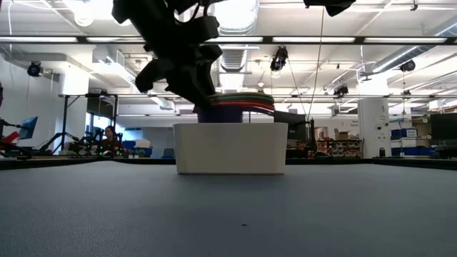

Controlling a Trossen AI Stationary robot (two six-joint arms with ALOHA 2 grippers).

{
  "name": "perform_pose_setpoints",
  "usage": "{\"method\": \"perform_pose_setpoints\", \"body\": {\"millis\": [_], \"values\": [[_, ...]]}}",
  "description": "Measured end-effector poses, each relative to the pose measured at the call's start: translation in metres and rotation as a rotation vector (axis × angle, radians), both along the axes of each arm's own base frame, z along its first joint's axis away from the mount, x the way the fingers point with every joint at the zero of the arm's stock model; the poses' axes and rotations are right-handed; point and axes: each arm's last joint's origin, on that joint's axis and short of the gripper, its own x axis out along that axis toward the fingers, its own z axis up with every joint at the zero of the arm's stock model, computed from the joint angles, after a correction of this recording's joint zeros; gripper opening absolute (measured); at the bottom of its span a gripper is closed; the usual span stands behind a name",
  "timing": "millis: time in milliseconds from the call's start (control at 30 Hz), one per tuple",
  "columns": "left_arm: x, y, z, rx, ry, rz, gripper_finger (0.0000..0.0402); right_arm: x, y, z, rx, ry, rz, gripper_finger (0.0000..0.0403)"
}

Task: Nest measuring cups in basket
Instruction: Put the stacked measuring cups into the white bin

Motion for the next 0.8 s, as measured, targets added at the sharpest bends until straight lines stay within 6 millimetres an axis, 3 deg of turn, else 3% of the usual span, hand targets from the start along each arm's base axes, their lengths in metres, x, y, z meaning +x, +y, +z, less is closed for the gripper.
{"method": "perform_pose_setpoints", "body": {"millis": [800], "values": [[0.000,0.011,-0.012,-0.077,0.004,0.022,0.0074,0.000,0.000,0.000,-0.001,-0.001,-0.002,0.0009]]}}
